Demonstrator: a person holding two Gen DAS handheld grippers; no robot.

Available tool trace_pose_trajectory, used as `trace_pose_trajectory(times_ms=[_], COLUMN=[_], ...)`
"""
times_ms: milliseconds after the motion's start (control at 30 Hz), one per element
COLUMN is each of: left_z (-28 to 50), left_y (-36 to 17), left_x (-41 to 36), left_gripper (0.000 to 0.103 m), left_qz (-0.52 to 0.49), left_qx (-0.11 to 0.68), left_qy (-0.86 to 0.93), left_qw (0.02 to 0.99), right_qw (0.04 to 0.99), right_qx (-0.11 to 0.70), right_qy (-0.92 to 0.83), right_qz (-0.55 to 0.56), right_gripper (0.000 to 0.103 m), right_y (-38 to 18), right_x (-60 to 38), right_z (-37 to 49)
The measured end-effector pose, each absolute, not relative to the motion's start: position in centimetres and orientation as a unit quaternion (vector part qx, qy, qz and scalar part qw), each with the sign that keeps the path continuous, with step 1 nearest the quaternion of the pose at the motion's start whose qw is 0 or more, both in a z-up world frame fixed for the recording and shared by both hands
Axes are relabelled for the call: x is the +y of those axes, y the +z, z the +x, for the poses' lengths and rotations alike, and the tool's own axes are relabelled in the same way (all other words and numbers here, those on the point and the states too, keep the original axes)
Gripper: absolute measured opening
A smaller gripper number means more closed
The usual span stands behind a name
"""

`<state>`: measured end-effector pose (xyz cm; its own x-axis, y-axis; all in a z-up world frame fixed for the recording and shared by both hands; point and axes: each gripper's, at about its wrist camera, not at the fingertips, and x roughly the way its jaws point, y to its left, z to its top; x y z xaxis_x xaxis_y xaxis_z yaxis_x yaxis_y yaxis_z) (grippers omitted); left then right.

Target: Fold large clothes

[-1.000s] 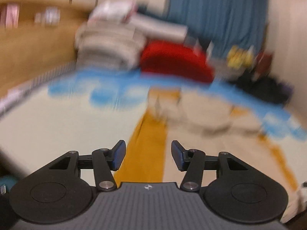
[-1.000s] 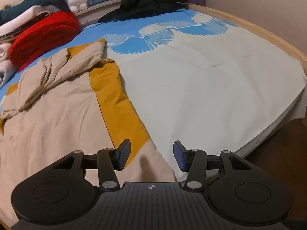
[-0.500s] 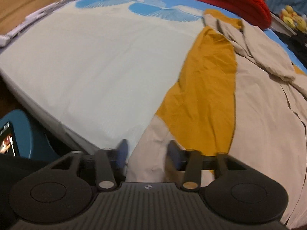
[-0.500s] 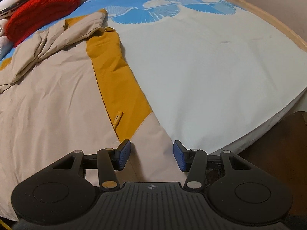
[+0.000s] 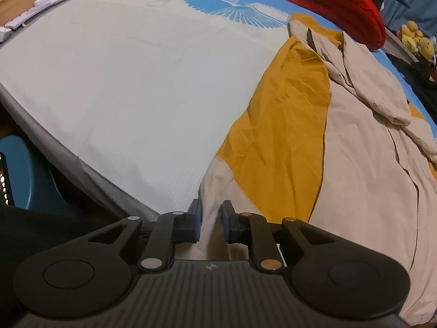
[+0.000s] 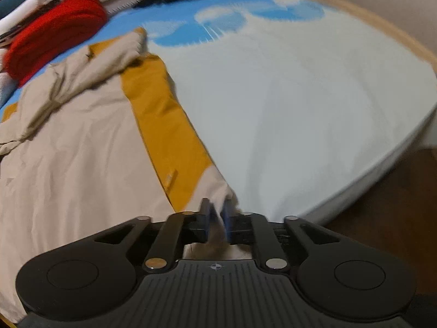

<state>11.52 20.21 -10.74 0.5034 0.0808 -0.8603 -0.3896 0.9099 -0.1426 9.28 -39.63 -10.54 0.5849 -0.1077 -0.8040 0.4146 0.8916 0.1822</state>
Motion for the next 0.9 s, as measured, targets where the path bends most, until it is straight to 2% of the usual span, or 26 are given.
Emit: trace_pose_trajectory(times_ms=[33, 200, 267, 300, 333, 467, 567, 633, 667, 700, 733, 900], left_z=[11.4, 11.5, 11.5, 11.4, 11.4, 11.0, 11.4, 11.5, 11.6, 11.6, 11.6, 11.6], left_y=[-10.7, -10.8, -10.9, -10.7, -10.5, -8.8, -9.5, -10.4, -10.7, -10.9, -10.9, -10.9], left_x=[20.1, 19.0, 18.7, 18.7, 18.6, 17.7, 17.7, 18.4, 18.7, 18.9, 19.0, 18.8], left_gripper=[0.019, 0.026, 0.025, 0.008, 0.003, 0.002, 0.005, 0.011, 0.017, 0.020, 0.020, 0.020], left_qz=[-0.158, -0.124, -0.113, -0.110, -0.106, -0.082, -0.088, -0.106, -0.114, -0.120, -0.121, -0.105], left_qx=[0.478, 0.477, 0.476, 0.474, 0.468, 0.432, 0.454, 0.477, 0.483, 0.485, 0.485, 0.485], left_qy=[0.138, 0.135, 0.136, 0.134, 0.133, 0.118, 0.116, 0.129, 0.134, 0.138, 0.138, 0.137], left_qw=[0.853, 0.859, 0.861, 0.863, 0.867, 0.890, 0.879, 0.863, 0.857, 0.855, 0.855, 0.857], right_qw=[0.869, 0.870, 0.872, 0.874, 0.878, 0.899, 0.905, 0.895, 0.887, 0.878, 0.874, 0.869], right_qx=[0.434, 0.442, 0.442, 0.440, 0.434, 0.389, 0.376, 0.396, 0.410, 0.425, 0.432, 0.446], right_qy=[-0.153, -0.149, -0.148, -0.146, -0.142, -0.139, -0.136, -0.142, -0.145, -0.151, -0.157, -0.159], right_qz=[0.180, 0.161, 0.149, 0.144, 0.142, 0.149, 0.148, 0.148, 0.154, 0.158, 0.159, 0.143], right_gripper=[0.022, 0.023, 0.013, 0.005, 0.002, 0.000, 0.000, 0.001, 0.002, 0.007, 0.010, 0.012], right_y=[-10.8, -11.1, -11.0, -10.9, -10.7, -8.6, -8.0, -8.8, -9.4, -10.0, -10.3, -10.9], right_x=[-39.7, -39.0, -38.7, -38.6, -38.6, -38.6, -38.5, -38.6, -38.8, -38.9, -38.9, -38.5], right_z=[9.3, 9.4, 9.5, 9.5, 9.4, 8.6, 8.3, 8.6, 8.7, 8.8, 8.9, 9.1])
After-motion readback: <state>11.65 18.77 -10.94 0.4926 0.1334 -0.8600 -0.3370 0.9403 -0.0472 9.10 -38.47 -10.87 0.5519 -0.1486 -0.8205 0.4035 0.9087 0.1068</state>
